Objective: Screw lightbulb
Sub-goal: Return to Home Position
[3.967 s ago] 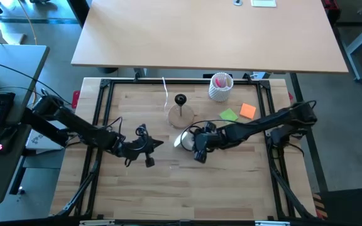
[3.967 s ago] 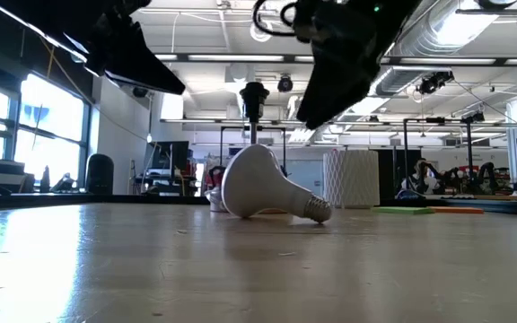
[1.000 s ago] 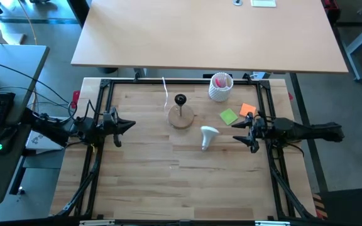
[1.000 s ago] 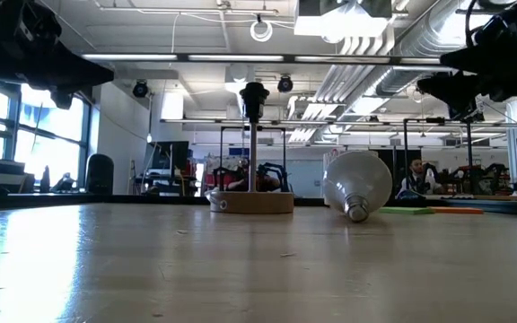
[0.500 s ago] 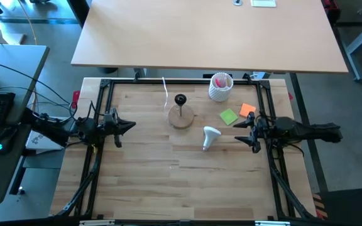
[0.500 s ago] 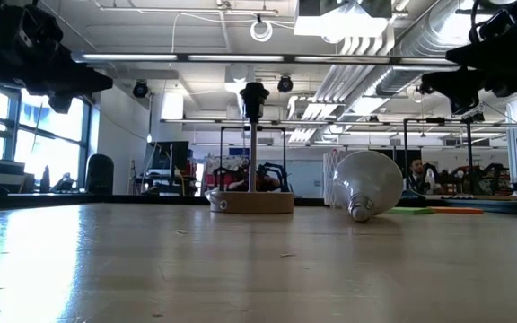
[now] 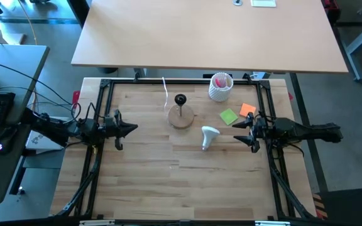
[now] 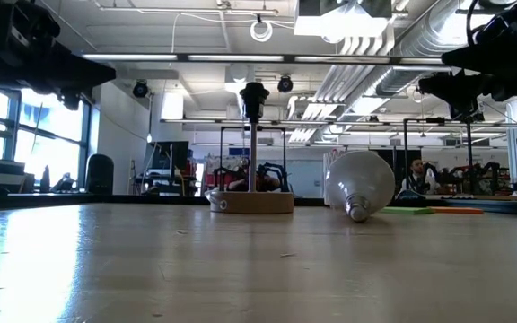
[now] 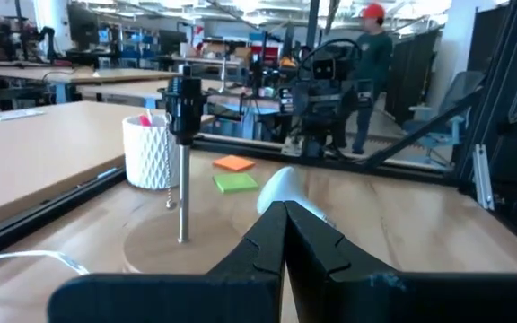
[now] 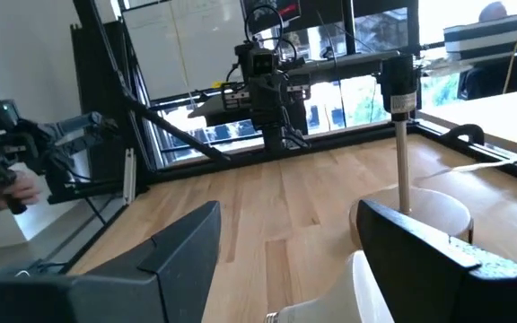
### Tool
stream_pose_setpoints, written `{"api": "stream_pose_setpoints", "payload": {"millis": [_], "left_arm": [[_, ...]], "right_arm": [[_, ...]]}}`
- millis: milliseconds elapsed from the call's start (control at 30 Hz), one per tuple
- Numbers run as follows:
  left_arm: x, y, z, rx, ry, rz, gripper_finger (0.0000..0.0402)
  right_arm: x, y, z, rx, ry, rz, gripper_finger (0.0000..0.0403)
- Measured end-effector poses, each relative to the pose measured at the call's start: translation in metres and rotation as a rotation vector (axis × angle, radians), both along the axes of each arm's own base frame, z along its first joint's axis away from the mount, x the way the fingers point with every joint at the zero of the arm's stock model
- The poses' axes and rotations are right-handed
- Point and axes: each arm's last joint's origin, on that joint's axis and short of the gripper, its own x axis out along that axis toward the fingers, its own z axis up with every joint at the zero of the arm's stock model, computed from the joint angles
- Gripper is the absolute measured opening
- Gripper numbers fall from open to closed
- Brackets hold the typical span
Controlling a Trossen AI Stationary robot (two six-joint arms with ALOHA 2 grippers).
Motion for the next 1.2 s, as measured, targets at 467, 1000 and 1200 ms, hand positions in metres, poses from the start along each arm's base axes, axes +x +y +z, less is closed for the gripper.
{"api": "stream_pose_setpoints", "payload": {"millis": [467, 1000, 1200], "left_arm": [[0.0004, -0.0001, -0.0006, 0.002, 0.007, 0.001, 0.0000], [-0.0016, 0.0026, 0.0022, -0.006, -0.029, 0.025, 0.0000], [-0.0014, 0.0066, 0.0022, -0.006, -0.029, 0.067, 0.0000]], "right_arm": [[0.0000, 0.0002, 0.0000, -0.001, 0.000, 0.005, 0.0259], [-0.0004, 0.0008, 0.0003, -0.001, -0.005, 0.016, 0.0259], [-0.0004, 0.0008, 0.0003, -0.001, -0.006, 0.019, 0.0259]]}}
